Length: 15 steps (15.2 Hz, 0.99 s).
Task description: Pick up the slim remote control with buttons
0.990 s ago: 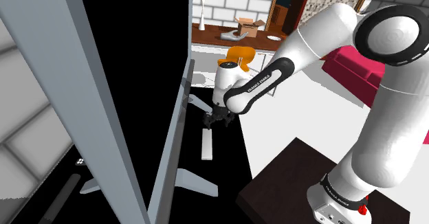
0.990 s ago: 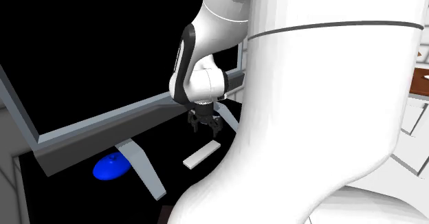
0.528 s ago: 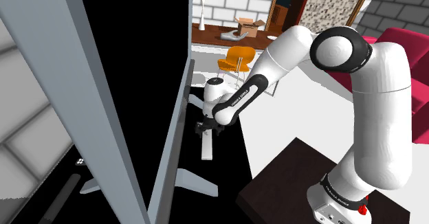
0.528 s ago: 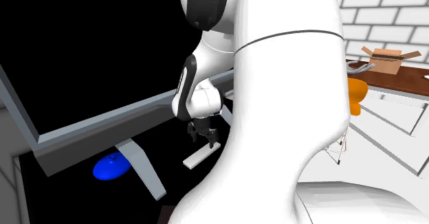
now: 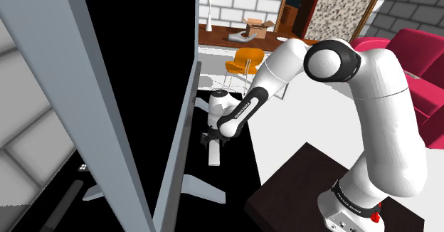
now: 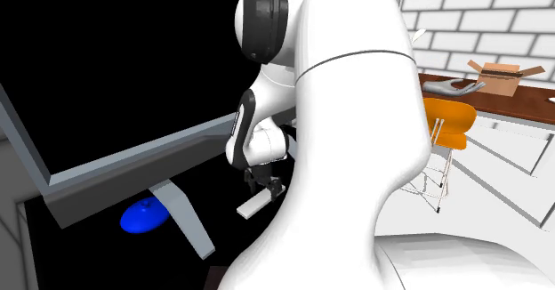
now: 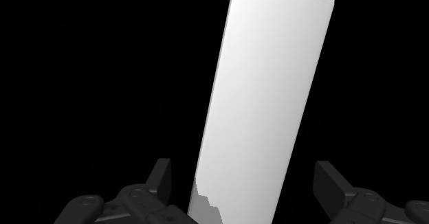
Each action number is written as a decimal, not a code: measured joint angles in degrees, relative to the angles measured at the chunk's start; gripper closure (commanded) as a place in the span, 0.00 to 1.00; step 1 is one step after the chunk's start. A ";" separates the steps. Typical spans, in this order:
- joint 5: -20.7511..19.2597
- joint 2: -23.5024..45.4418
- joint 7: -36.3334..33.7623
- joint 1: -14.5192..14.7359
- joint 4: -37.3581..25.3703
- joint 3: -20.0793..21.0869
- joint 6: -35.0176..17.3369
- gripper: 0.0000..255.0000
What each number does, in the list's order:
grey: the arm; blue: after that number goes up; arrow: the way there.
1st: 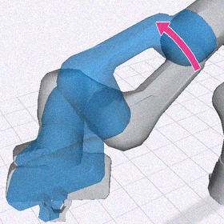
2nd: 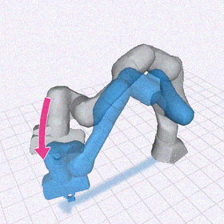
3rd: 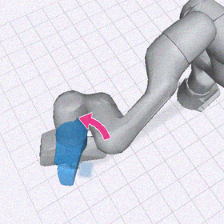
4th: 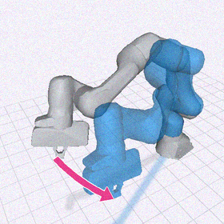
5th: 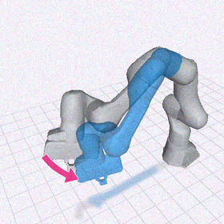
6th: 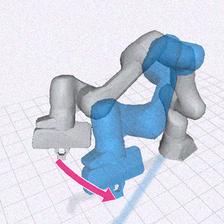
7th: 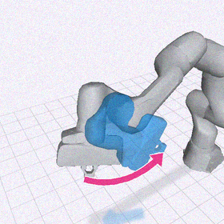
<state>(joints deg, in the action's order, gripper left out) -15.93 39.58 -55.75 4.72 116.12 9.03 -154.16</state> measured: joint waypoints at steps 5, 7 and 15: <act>-0.19 0.97 -0.09 0.14 -0.44 -0.27 -0.60 1.00; -0.19 0.99 -0.09 0.13 -0.48 -0.27 -0.61 1.00; 0.06 -0.35 0.14 -0.17 0.22 0.07 0.11 1.00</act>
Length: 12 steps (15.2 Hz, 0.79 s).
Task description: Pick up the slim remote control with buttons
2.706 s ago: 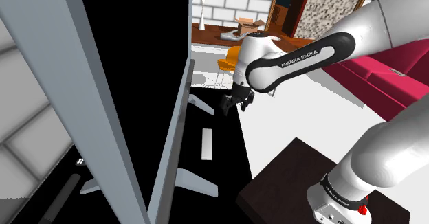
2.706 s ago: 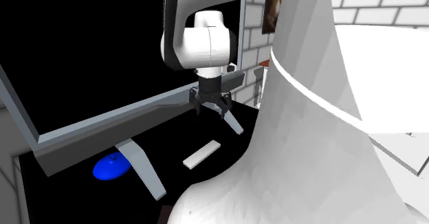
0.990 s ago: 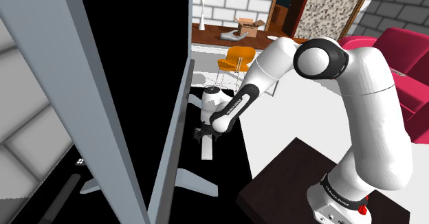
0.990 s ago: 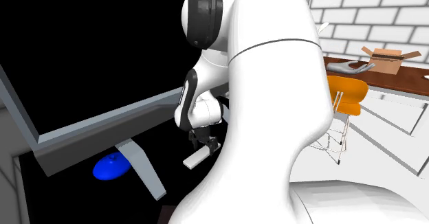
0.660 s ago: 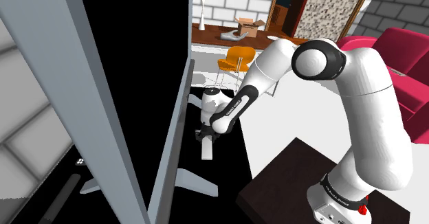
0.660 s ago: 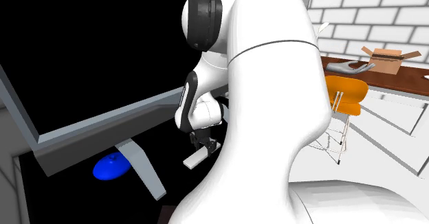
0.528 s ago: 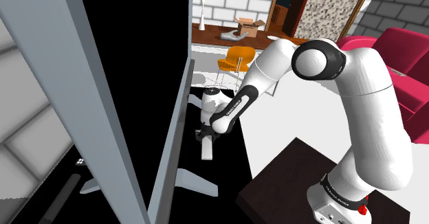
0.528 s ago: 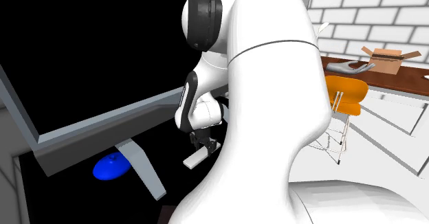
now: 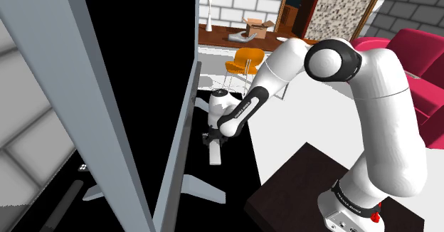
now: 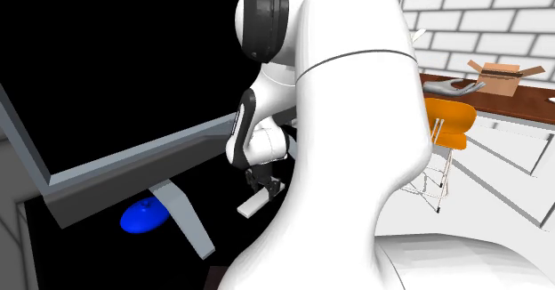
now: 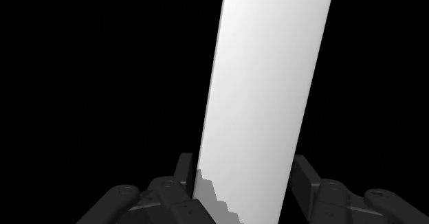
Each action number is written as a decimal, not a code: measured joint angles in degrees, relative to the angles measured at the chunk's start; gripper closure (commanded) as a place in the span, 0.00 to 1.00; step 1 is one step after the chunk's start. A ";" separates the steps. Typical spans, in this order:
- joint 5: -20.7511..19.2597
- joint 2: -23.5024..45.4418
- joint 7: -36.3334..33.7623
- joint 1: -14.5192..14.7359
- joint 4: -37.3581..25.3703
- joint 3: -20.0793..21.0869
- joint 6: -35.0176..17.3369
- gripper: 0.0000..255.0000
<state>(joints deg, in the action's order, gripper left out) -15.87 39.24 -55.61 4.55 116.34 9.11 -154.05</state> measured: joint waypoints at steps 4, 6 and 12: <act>0.70 -2.65 0.58 -0.64 0.75 0.84 1.93 1.00; 1.09 -4.09 0.85 -0.95 1.22 1.27 2.91 1.00; 2.35 -8.24 1.76 -1.89 2.46 2.51 5.81 1.00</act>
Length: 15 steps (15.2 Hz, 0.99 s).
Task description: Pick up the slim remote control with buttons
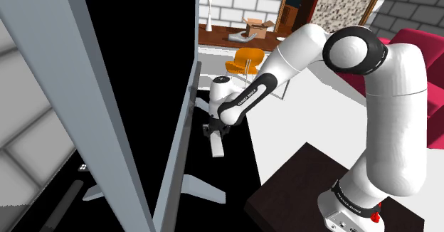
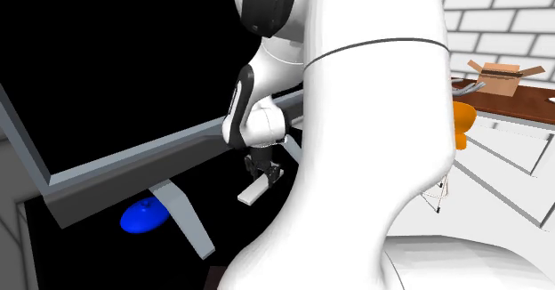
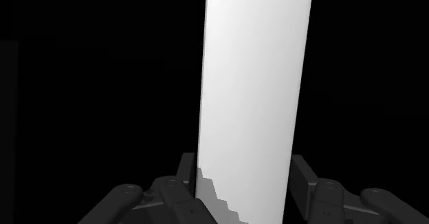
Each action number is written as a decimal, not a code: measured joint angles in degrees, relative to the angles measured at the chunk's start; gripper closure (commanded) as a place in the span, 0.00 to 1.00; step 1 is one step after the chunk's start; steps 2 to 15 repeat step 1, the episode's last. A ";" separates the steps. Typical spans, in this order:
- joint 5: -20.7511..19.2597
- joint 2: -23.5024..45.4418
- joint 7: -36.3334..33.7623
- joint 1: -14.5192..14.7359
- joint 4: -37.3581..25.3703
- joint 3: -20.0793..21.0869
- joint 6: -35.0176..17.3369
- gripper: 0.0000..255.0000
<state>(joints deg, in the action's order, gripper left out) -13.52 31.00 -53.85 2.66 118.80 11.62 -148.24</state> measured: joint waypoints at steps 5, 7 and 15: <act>0.15 -0.38 0.10 -0.08 0.00 0.13 0.38 1.00; 0.15 -0.38 0.10 -0.08 0.00 0.13 0.38 1.00; 0.15 -0.38 0.10 -0.08 0.00 0.13 0.38 1.00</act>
